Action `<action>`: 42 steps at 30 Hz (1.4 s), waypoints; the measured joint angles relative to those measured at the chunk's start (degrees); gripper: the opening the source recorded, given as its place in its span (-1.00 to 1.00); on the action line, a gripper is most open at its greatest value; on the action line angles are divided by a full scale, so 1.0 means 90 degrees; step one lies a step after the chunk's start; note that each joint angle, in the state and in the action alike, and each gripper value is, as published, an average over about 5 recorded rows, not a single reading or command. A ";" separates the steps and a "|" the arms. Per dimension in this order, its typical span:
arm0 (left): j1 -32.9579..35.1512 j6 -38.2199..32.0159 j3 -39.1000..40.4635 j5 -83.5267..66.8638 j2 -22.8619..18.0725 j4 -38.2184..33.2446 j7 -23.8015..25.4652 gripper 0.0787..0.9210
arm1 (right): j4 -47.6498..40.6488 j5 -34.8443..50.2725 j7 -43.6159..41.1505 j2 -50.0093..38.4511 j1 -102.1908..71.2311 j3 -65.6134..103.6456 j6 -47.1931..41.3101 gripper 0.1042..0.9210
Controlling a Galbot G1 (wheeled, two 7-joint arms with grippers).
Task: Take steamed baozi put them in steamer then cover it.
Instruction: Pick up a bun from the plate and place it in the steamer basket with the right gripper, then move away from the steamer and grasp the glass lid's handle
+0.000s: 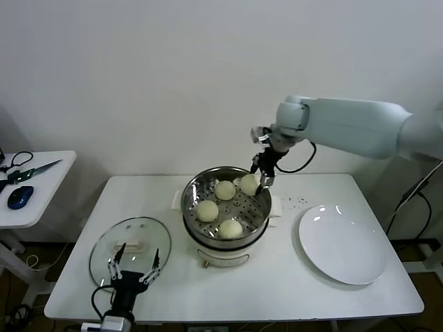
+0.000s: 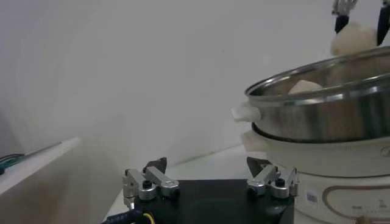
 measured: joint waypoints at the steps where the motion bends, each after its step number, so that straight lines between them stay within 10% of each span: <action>1: -0.0003 -0.0001 -0.0010 -0.0014 0.0013 0.0011 0.0000 0.77 | -0.0027 -0.0004 0.0010 0.0052 -0.0064 -0.0016 -0.0008 0.47; 42: -0.0111 0.0038 -0.0090 -0.0050 0.0160 -0.0001 -0.0059 0.77 | 0.0174 0.0145 0.0364 -0.0557 -0.0342 0.0616 0.0461 0.76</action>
